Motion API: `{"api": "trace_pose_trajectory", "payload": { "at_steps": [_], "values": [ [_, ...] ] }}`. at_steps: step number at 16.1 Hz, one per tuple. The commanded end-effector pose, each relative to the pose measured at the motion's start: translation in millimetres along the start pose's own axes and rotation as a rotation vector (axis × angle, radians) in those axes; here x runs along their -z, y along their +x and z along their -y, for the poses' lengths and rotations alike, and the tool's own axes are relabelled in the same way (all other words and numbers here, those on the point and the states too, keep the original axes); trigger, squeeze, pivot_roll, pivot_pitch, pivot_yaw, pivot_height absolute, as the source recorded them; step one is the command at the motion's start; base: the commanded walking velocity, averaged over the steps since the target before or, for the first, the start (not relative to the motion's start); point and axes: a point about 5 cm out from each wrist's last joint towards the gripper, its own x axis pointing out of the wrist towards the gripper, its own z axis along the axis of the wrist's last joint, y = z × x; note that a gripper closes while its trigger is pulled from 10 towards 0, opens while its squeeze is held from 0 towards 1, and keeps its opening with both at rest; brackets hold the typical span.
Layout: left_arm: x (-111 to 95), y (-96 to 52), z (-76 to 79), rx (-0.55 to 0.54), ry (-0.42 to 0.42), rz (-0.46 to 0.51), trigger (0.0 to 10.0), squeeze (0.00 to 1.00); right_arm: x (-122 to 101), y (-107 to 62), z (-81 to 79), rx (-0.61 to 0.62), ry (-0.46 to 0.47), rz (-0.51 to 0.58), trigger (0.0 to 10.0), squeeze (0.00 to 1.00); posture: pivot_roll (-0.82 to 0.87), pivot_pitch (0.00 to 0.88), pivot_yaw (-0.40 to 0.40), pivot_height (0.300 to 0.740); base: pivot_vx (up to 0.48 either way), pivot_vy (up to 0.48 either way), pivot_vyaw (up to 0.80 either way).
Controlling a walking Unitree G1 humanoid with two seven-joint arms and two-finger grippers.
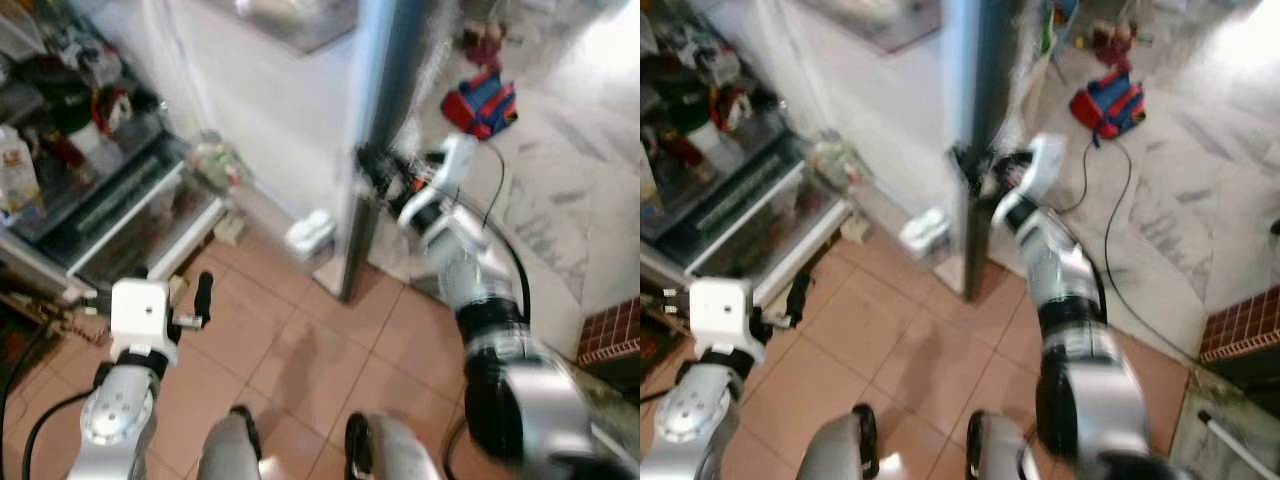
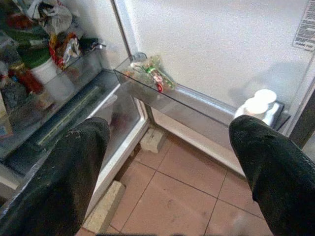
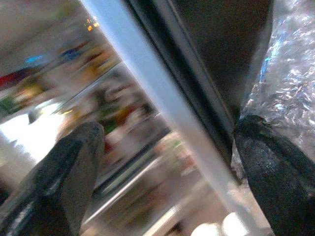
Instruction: Restocking fridge
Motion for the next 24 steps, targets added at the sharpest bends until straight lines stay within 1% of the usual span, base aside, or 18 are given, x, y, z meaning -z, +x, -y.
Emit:
{"api": "trace_pose_trajectory", "payload": {
  "at_steps": [1, 2, 3, 4, 5, 6, 7, 8, 10, 11, 13, 15, 17, 21, 22, 24],
  "values": [
    [4.7, -0.3, -1.5, -0.009, 0.007, -0.015, 10.0, 0.00, 10.4, 0.2, -25.9, -0.192, 0.023, -0.091, 10.0, 0.00, 0.21, 0.175, -0.009, 0.740, 0.000, 0.000, 0.00],
    [5.2, 1.3, -0.7, -0.006, 0.006, -0.013, 10.0, 0.00, 13.7, -8.4, -28.1, -0.225, 0.011, -0.122, 10.0, 0.00, 0.20, 0.168, -0.010, 0.740, 0.000, 0.000, 0.00],
    [5.7, 3.2, 0.6, -0.003, 0.004, -0.010, 10.0, 0.00, 17.7, -20.8, -28.0, -0.245, 0.003, -0.167, 10.0, 0.00, 0.19, 0.161, -0.011, 0.740, 0.000, 0.000, 0.00],
    [5.1, 5.9, 3.6, 0.001, -0.004, 0.000, 10.0, 0.00, 28.0, -45.0, -26.6, -0.275, -0.030, -0.264, 10.0, 0.00, 0.18, 0.152, -0.012, 0.740, 0.000, 0.000, 0.00],
    [4.7, 7.3, 5.1, 0.002, -0.007, 0.005, 10.0, 0.00, 34.5, -57.4, -25.4, -0.284, -0.057, -0.315, 10.0, 0.00, 0.18, 0.147, -0.012, 0.740, 0.000, 0.000, 0.00],
    [4.6, 8.3, 6.2, 0.001, -0.012, 0.009, 10.0, 0.00, 39.7, -66.8, -22.7, -0.269, -0.118, -0.351, 10.0, 0.00, 0.17, 0.140, -0.013, 0.740, 0.000, 0.000, 0.00],
    [4.5, 8.8, 6.6, -0.008, -0.015, 0.015, 10.0, 0.00, 45.3, -76.4, -20.5, -0.248, -0.152, -0.387, 10.0, 0.00, 0.17, 0.134, -0.014, 0.740, 0.000, 0.000, 0.00],
    [4.5, 10.1, 6.7, -0.025, -0.020, 0.025, 10.0, 0.00, 54.4, -93.8, -19.8, -0.239, -0.197, -0.464, 10.0, 0.00, 0.16, 0.123, -0.017, 0.740, 0.000, 0.000, 0.00],
    [4.3, 11.4, 6.8, -0.044, -0.024, 0.036, 10.0, 0.00, 62.9, -112.5, -20.3, -0.242, -0.235, -0.545, 10.0, 0.00, 0.15, 0.110, -0.018, 0.740, 0.000, 0.000, 0.00],
    [3.4, 11.9, 6.8, -0.065, -0.023, 0.048, 10.0, 0.00, 66.6, -121.6, -16.8, -0.223, -0.267, -0.578, 10.0, 0.00, 0.15, 0.106, -0.018, 0.740, 0.000, 0.000, 0.00],
    [1.1, 12.2, 6.2, -0.101, -0.020, 0.064, 10.0, 0.00, 69.3, -127.4, -9.3, -0.192, -0.300, -0.602, 10.0, 0.00, 0.14, 0.099, -0.025, 0.740, 0.000, 0.000, 0.00],
    [-0.7, 11.6, 2.2, -0.181, -0.021, 0.081, 10.0, 0.00, 68.1, -128.7, 5.0, -0.108, -0.359, -0.589, 10.0, 0.00, 0.15, 0.094, -0.034, 0.740, 0.000, 0.000, 0.00],
    [1.0, 10.6, 2.6, -0.195, -0.025, 0.078, 10.0, 0.00, 66.2, -125.0, 5.2, -0.124, -0.409, -0.579, 10.0, 0.00, 0.14, 0.090, -0.039, 0.740, 0.000, 0.000, 0.80],
    [1.6, 11.3, 3.2, -0.220, -0.021, 0.082, 10.0, 0.00, 67.7, -116.9, 8.2, -0.098, -0.423, -0.555, 10.0, 0.00, 0.14, 0.087, -0.039, 0.740, 0.000, 0.000, 0.80],
    [1.9, 10.6, 2.8, -0.238, -0.010, 0.078, 10.0, 0.00, 66.9, -113.0, 11.4, -0.064, -0.440, -0.534, 10.0, 0.00, 0.14, 0.089, -0.034, 0.740, 0.000, 0.000, 0.52],
    [3.1, 11.1, 2.9, -0.239, -0.005, 0.072, 10.0, 0.00, 62.8, -107.4, 16.9, 0.026, -0.464, -0.482, 10.0, 0.00, 0.13, 0.094, -0.029, 0.740, 0.000, 0.000, 0.00]
  ]
}}
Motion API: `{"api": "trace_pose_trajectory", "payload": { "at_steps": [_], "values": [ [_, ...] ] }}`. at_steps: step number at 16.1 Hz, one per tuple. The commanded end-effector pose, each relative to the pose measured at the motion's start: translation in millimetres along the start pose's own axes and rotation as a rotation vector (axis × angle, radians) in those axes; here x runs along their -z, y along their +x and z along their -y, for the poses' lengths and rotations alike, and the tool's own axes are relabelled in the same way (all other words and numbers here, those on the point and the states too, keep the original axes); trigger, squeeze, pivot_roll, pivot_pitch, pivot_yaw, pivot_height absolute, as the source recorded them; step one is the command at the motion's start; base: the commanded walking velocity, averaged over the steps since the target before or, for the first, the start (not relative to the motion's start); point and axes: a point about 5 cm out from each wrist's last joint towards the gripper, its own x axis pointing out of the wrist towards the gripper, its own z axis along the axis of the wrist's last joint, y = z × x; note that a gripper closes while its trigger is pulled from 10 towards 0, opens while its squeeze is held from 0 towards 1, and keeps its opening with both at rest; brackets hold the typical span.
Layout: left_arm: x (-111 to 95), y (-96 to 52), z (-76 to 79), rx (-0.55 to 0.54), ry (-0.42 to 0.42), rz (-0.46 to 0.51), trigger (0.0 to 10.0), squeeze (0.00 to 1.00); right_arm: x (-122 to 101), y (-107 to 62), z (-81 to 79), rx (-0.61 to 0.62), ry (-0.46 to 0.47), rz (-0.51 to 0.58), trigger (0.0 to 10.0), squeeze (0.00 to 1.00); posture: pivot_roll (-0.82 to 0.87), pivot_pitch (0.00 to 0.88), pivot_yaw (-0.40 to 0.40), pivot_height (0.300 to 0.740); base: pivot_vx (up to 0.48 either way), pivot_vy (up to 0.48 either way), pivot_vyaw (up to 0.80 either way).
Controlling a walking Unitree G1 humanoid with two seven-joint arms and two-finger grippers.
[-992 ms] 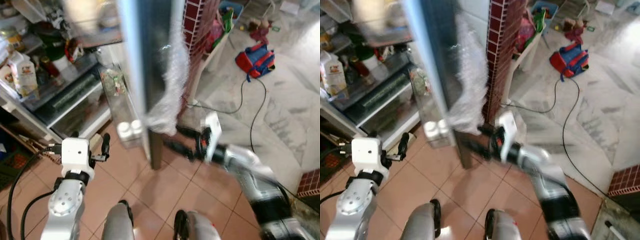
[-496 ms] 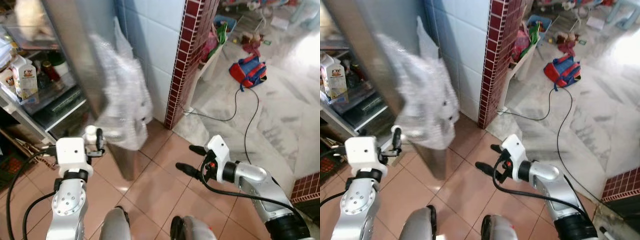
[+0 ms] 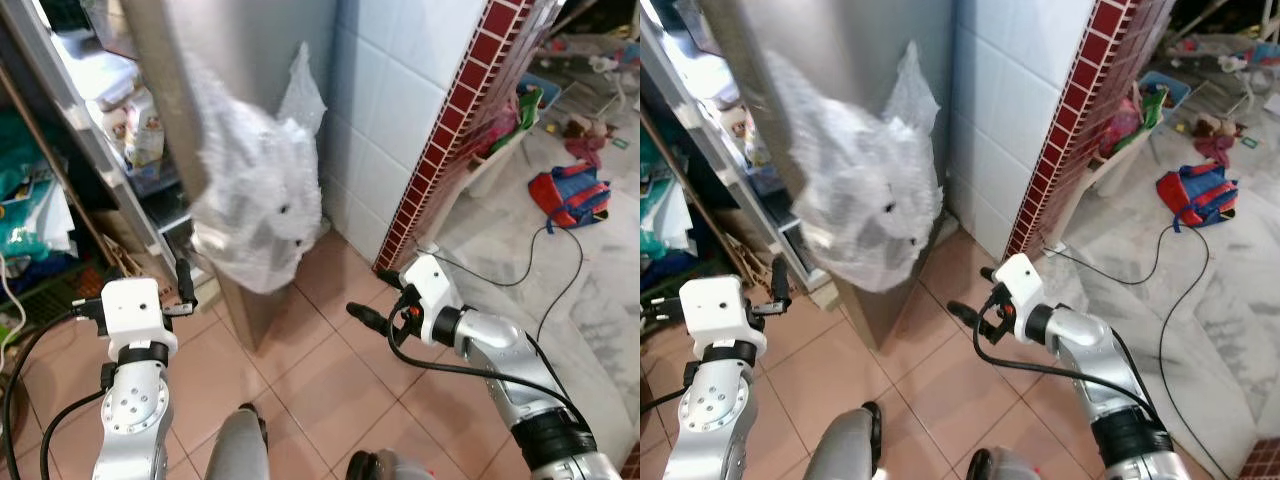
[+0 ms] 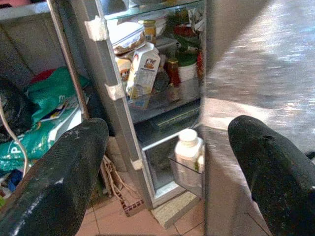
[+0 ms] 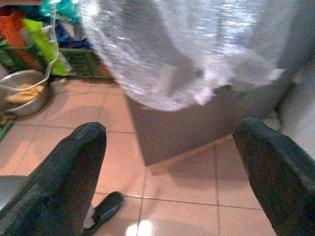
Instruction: Restocking fridge
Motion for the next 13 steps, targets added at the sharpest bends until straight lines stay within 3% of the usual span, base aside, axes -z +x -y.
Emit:
{"api": "trace_pose_trajectory", "payload": {
  "at_steps": [1, 3, 4, 5, 9, 13],
  "values": [
    [1.0, 0.6, 2.2, 0.005, 0.016, -0.002, 10.0, 0.00, -1.3, -3.6, 9.9, 0.085, -0.001, 0.016, 10.0, 0.00, 0.13, 0.094, -0.029, 0.740, 0.000, 0.000, 0.00],
    [0.1, 3.0, 7.1, 0.044, 0.030, 0.008, 10.0, 0.00, -9.1, -2.1, 20.0, 0.224, -0.006, 0.078, 10.0, 0.00, 0.12, 0.097, -0.025, 0.740, 0.000, 0.000, 0.00],
    [1.0, 5.1, 11.8, 0.093, 0.025, 0.004, 10.0, 0.00, -16.9, -3.4, 29.8, 0.368, 0.024, 0.138, 10.0, 0.00, 0.12, 0.095, -0.022, 0.740, 0.000, 0.000, 0.00],
    [1.3, 5.6, 13.4, 0.109, 0.023, 0.003, 10.0, 0.00, -18.4, -3.9, 31.9, 0.403, 0.040, 0.152, 10.0, 0.00, 0.12, 0.095, -0.022, 0.740, 0.000, 0.000, 0.00],
    [10.7, 14.3, 15.0, 0.158, -0.009, -0.039, 10.0, 0.00, -17.1, -14.8, 37.9, 0.698, 0.212, 0.245, 10.0, 0.00, 0.10, 0.077, -0.008, 0.740, 0.000, 0.000, 0.00],
    [3.2, 26.8, 25.3, 0.235, -0.027, -0.011, 10.0, 0.00, -22.6, -11.0, 30.1, 0.751, 0.208, 0.270, 10.0, 0.00, 0.06, 0.080, 0.033, 0.740, 0.000, 0.000, 0.00]
  ]
}}
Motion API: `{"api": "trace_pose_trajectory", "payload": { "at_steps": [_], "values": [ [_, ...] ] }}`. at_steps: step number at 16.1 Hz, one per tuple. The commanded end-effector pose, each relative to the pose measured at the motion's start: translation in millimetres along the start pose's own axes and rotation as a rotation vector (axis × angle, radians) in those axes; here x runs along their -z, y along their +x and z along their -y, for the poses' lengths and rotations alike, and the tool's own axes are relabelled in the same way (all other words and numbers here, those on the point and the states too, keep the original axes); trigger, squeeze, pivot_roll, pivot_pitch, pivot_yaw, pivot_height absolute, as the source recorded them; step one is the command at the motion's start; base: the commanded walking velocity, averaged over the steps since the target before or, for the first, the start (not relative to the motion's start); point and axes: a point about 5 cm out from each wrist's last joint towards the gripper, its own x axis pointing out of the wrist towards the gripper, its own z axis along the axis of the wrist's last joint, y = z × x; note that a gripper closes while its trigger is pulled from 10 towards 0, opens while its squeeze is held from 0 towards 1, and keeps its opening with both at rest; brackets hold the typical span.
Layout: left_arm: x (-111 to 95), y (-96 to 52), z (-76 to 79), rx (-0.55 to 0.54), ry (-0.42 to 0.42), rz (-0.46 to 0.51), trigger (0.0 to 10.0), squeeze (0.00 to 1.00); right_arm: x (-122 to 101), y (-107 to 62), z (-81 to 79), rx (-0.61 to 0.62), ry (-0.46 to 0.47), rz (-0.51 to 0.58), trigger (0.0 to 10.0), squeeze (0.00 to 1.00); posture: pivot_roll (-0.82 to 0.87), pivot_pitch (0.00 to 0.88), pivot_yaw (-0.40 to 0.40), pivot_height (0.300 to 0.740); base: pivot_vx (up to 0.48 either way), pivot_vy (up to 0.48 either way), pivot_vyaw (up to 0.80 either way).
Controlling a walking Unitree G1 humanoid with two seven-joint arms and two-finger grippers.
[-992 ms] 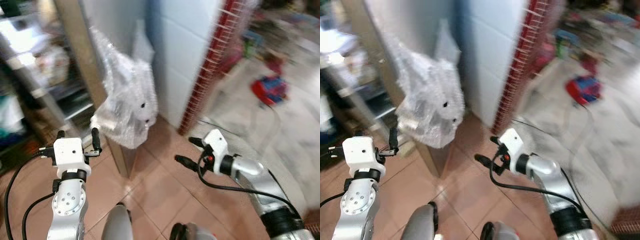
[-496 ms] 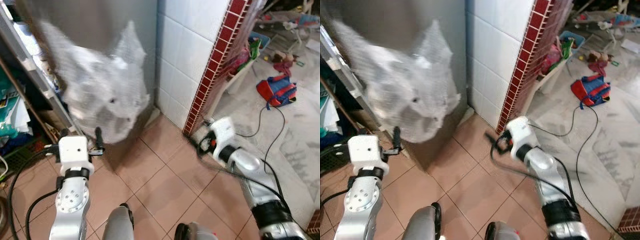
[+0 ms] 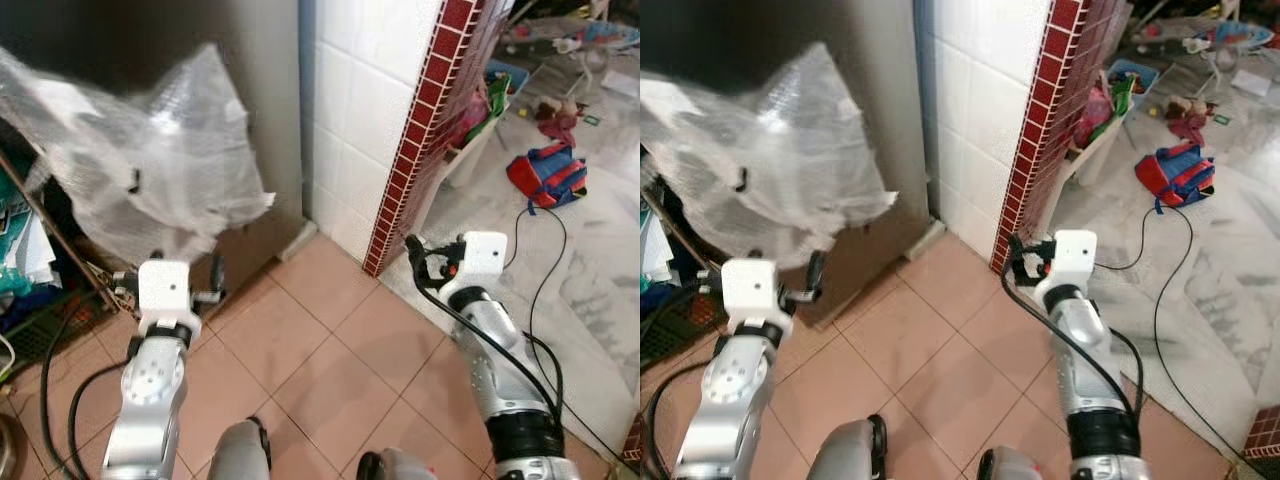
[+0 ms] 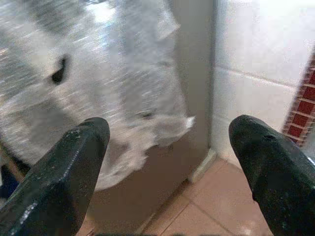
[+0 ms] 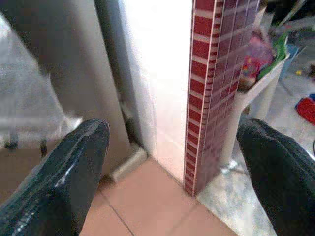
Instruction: Restocking fridge
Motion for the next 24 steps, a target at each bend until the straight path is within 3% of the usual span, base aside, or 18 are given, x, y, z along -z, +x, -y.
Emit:
{"api": "trace_pose_trajectory", "payload": {
  "at_steps": [1, 7, 12, 18, 20, 24],
  "values": [
    [0.3, 1.8, 0.0, 0.029, -0.003, -0.004, 10.0, 0.00, -6.5, -1.9, 0.2, 0.024, -0.003, 0.023, 10.0, 0.00, 0.05, 0.088, 0.043, 0.740, 0.000, 0.000, -0.48],
    [4.0, 1.6, 0.5, 0.043, -0.036, -0.018, 10.0, 0.00, -6.3, -9.9, 0.3, 0.048, -0.008, 0.017, 10.0, 0.00, 0.04, 0.087, 0.042, 0.740, 0.000, 0.000, -0.20],
    [14.2, -2.7, 4.1, 0.036, -0.074, -0.046, 10.0, 0.00, -1.8, -12.9, -0.9, 0.042, -0.018, -0.001, 10.0, 0.00, 0.02, 0.061, 0.028, 0.740, 0.000, 0.195, -0.80],
    [11.9, 9.5, -0.1, 0.077, -0.042, -0.032, 10.0, 0.00, -7.5, -11.1, -13.8, 0.005, -0.016, 0.028, 10.0, 0.00, 0.01, 0.044, 0.039, 0.740, 0.000, 0.354, -0.80],
    [13.2, 12.3, -2.0, 0.091, -0.027, -0.033, 10.0, 0.00, -9.2, -12.5, -18.1, -0.035, -0.076, 0.042, 10.0, 0.00, 0.00, 0.044, 0.038, 0.740, 0.000, 0.354, -0.40],
    [12.1, 17.4, -1.9, 0.107, -0.027, -0.013, 10.0, 0.00, -11.3, -11.5, -20.3, -0.035, -0.052, 0.041, 10.0, 0.00, -0.01, 0.037, 0.034, 0.740, 0.217, 0.308, -0.40]
  ]
}}
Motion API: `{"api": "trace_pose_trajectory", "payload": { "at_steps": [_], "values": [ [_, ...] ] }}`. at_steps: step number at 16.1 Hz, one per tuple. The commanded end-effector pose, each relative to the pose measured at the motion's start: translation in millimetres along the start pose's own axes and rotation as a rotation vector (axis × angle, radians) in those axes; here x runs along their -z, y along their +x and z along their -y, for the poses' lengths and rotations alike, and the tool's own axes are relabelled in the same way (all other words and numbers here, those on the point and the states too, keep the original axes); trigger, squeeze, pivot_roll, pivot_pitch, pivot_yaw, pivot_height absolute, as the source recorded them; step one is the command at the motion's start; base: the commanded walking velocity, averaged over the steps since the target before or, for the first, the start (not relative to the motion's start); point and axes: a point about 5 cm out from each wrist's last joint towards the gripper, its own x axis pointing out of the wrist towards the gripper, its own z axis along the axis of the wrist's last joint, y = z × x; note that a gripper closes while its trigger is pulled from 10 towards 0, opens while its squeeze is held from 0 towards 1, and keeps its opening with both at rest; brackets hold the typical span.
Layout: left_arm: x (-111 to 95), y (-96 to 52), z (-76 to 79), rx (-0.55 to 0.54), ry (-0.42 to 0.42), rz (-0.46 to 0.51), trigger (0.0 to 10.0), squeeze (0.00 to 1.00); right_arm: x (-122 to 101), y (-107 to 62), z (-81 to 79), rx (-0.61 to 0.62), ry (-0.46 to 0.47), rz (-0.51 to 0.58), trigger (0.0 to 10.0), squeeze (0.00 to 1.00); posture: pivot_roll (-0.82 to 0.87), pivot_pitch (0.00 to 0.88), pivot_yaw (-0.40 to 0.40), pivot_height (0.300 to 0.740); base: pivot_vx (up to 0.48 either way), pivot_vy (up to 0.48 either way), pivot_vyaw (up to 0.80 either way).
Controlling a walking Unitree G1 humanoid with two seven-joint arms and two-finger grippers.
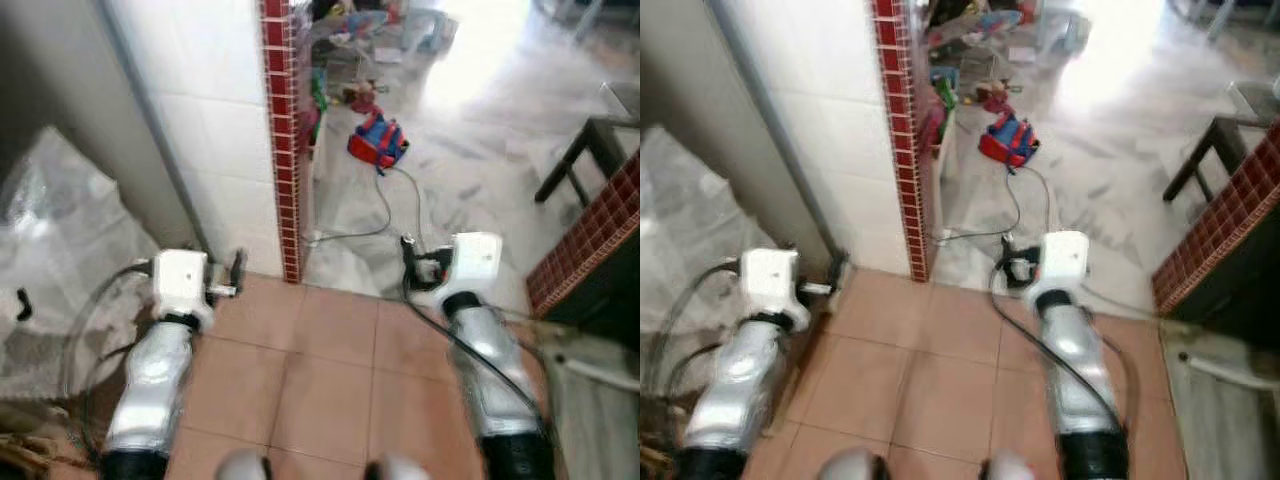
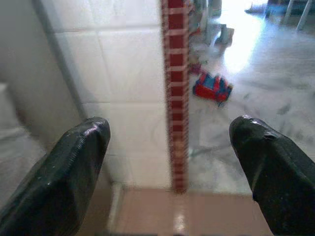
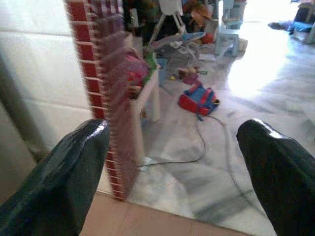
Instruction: Restocking fridge
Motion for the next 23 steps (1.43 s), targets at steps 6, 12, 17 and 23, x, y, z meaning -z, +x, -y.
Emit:
{"api": "trace_pose_trajectory", "payload": {
  "at_steps": [6, 12, 17, 23],
  "values": [
    [-6.0, 5.3, 8.1, 0.041, -0.006, 0.045, 10.0, 0.00, -8.2, -0.7, 7.5, 0.026, -0.011, 0.028, 10.0, 0.00, -0.01, 0.042, 0.036, 0.740, 0.348, 0.191, -0.80],
    [-10.6, 17.9, 17.7, 0.069, -0.015, 0.069, 10.0, 0.00, -16.1, 7.5, 10.1, 0.026, -0.026, 0.051, 10.0, 0.00, -0.03, 0.033, 0.027, 0.740, 0.367, 0.000, -0.80],
    [-21.4, 32.8, 16.1, 0.028, -0.024, 0.122, 10.0, 0.00, -29.0, 26.1, -4.6, -0.056, -0.030, 0.081, 10.0, 0.00, -0.01, 0.000, -0.043, 0.740, 0.343, 0.000, -0.80],
    [-13.0, 29.1, 14.9, 0.018, -0.044, 0.096, 10.0, 0.00, -27.2, 26.0, 2.4, -0.013, -0.021, 0.078, 10.0, 0.00, -0.02, 0.000, -0.018, 0.740, 0.087, 0.000, -0.80]
  ]
}}
